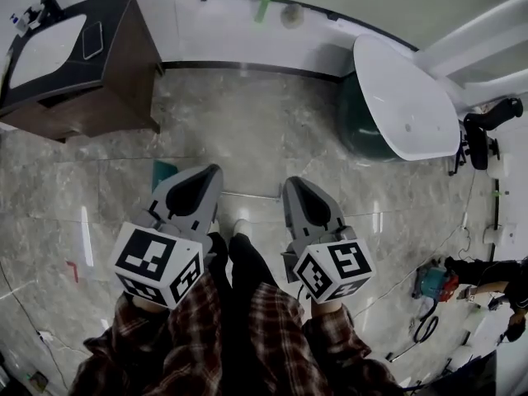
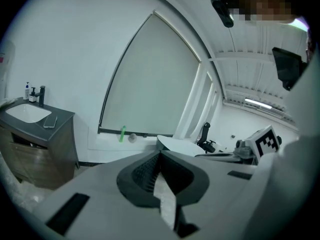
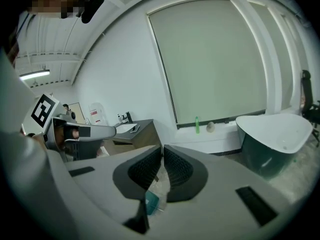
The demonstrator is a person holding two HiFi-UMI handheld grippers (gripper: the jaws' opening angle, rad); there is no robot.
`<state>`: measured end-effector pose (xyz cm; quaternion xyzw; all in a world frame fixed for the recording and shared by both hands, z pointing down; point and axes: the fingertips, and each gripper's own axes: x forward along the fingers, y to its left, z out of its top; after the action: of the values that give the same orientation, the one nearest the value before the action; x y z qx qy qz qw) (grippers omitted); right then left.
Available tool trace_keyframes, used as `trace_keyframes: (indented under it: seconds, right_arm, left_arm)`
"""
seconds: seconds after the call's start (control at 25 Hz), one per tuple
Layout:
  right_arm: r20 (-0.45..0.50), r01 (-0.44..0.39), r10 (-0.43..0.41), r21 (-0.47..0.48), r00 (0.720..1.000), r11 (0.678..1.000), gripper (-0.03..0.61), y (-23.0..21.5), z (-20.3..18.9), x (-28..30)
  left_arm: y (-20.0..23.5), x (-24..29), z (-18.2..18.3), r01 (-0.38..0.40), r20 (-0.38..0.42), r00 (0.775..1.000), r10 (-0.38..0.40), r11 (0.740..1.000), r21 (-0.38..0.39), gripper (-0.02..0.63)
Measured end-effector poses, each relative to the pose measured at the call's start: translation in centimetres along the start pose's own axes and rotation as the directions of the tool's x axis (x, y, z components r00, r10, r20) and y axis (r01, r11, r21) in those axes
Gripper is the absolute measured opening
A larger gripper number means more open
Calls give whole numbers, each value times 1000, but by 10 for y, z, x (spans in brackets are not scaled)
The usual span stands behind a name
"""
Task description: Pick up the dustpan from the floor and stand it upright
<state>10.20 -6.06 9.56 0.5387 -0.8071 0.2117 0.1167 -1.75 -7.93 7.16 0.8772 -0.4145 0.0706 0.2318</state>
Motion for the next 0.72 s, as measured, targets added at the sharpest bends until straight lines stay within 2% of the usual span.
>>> trace_keyframes:
  seconds: [0.24, 0.32, 0.48, 0.72]
  right_arm:
    - [-58, 23, -18, 80, 998, 996, 23, -36, -24, 11]
    - [-79, 22, -13, 112, 997, 993, 68, -47, -35, 18]
    - [-114, 24, -6, 154, 993, 988, 112, -67, -53, 32]
    - [-172, 98, -65, 195, 983, 976, 117, -109, -85, 36]
  left_arm:
    - [-6, 26, -21, -11, -41, 999, 11, 1000, -11, 12]
    - [-3, 34, -32, -19, -70, 997, 18, 1000, -16, 12]
    - [-2, 53, -57, -13, -119, 993, 9, 999, -32, 12]
    - [-10, 83, -87, -3, -168, 986, -4, 999, -41, 12]
